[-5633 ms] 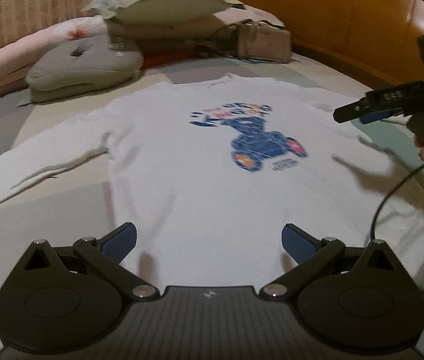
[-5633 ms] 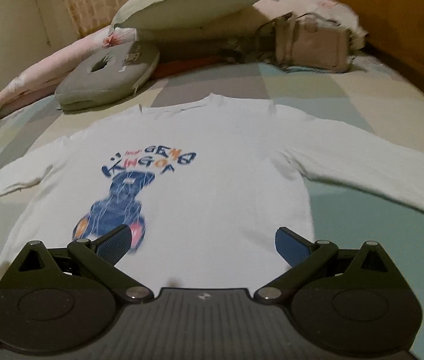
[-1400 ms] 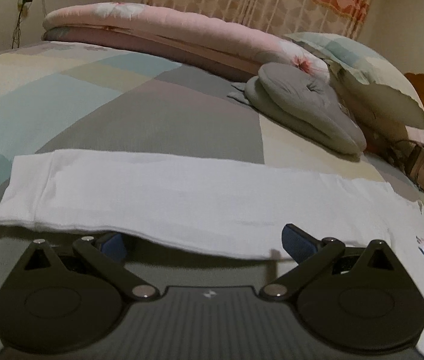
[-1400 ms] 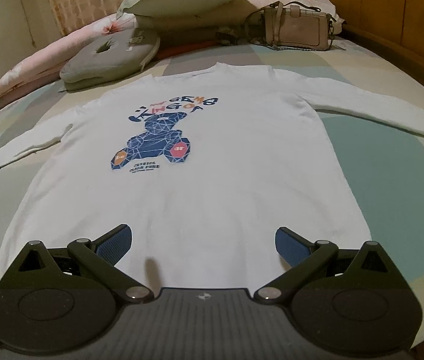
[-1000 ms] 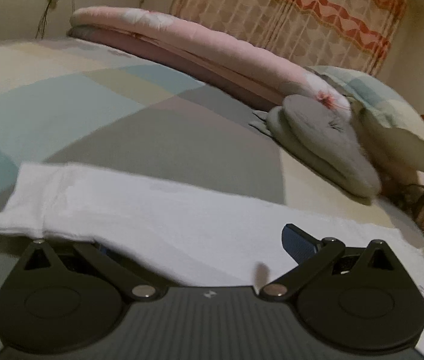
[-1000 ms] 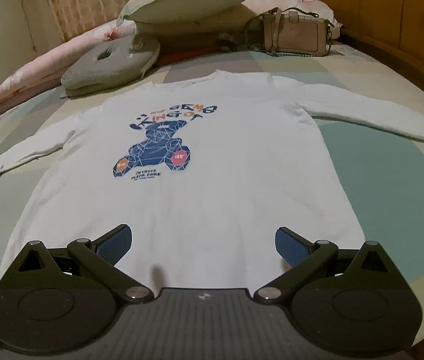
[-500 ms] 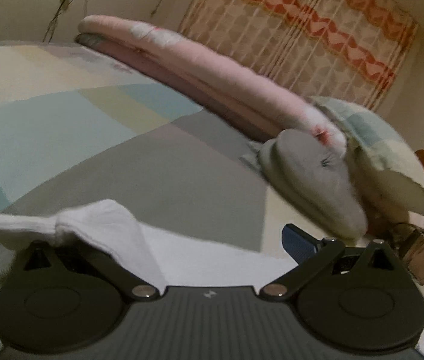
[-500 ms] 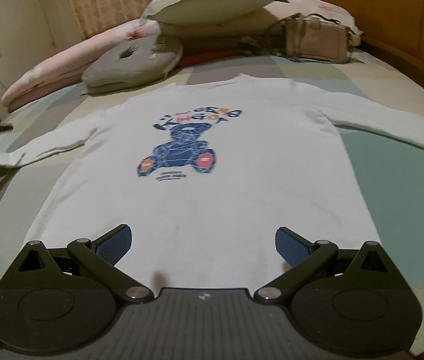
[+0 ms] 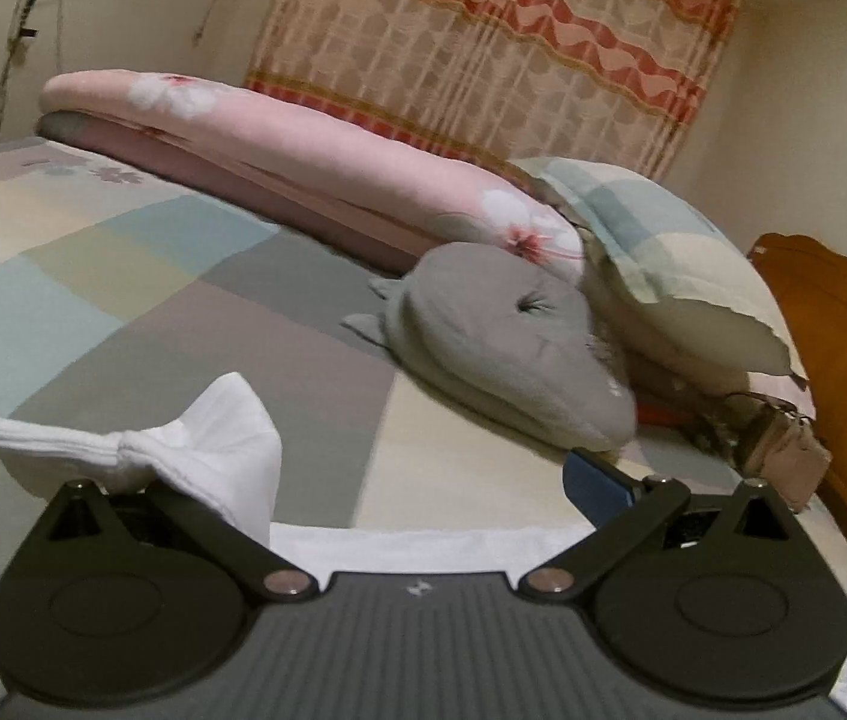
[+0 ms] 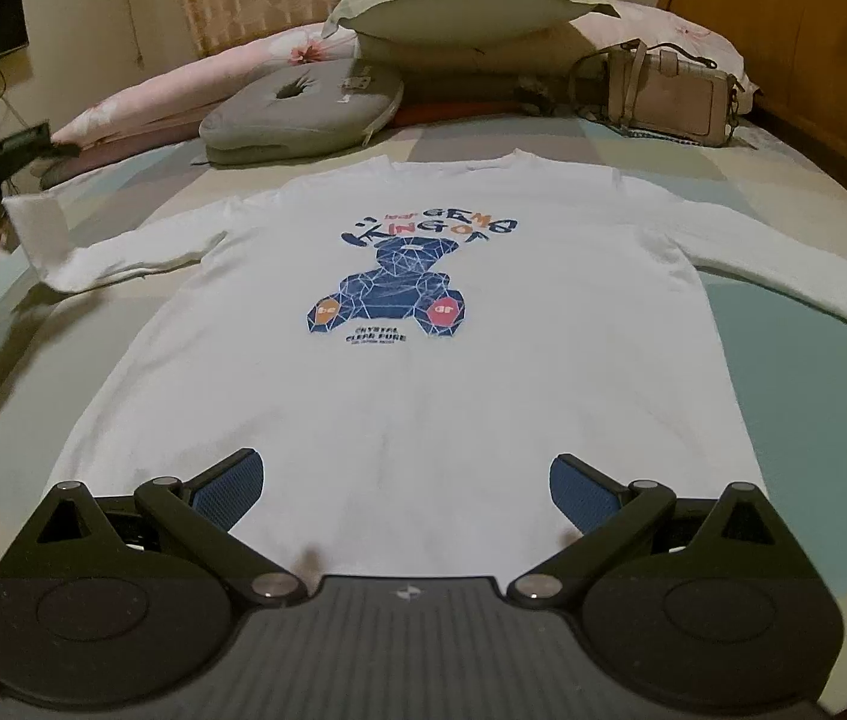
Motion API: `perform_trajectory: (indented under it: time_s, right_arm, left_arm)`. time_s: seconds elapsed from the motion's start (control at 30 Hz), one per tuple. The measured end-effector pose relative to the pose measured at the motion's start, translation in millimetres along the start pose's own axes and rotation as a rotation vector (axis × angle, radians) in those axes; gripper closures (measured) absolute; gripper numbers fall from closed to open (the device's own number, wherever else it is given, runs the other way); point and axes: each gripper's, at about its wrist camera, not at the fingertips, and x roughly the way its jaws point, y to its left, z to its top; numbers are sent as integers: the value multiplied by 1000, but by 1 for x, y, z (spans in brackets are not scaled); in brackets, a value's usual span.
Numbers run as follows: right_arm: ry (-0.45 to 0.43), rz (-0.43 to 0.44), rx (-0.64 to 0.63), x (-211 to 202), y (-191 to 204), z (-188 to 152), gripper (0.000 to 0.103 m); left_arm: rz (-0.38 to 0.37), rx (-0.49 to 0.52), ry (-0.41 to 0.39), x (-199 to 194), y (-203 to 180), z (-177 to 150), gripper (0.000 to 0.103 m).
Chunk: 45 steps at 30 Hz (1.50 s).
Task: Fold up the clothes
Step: 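Lift the gripped sleeve off the bed with the left gripper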
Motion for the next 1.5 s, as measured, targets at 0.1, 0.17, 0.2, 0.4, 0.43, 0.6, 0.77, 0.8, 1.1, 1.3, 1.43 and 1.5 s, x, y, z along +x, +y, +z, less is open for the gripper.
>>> perform_trajectory:
  time_s: [0.1,0.17,0.2,0.4,0.43,0.6,0.77,0.8,1.1,1.3,1.43,1.5]
  right_arm:
    - [14,6,7,0,-4,-3,0]
    - [31,16,19,1,-8,-4,0]
    - [50,15,26,2,-10,-4,0]
    - [149,66,97,2,-20,-4,0]
    - [154,69,97,0,-19,-3,0]
    - [162,59,52,-9,-16,1,0]
    - [168,54,10,-14,-17,1,0]
    - [175,51,4,-14,-17,0,0]
    - [214,48,-9,-14,-23,-6,0]
    - [191,45,5,-20,-33,-5,0]
    - [166,52,24,-24,-41,-6,0]
    - [159,60,36,-25,-45,-6,0]
  left_arm:
    - [5,10,30,7,-19,5,1]
    - [-2,25,40,10,-31,7,1]
    - [-6,34,42,11,-38,9,1]
    - [-13,77,47,13,-78,10,1]
    - [-17,84,47,13,-84,10,1]
    - [-52,96,55,14,-112,8,1]
    - [-76,118,65,20,-141,4,1]
    - [-79,122,68,21,-147,4,1]
    - [-125,178,92,34,-203,-6,1]
    - [-175,231,107,40,-242,-13,1]
    - [-179,268,126,44,-265,-17,1]
    - [-182,279,135,47,-275,-17,1]
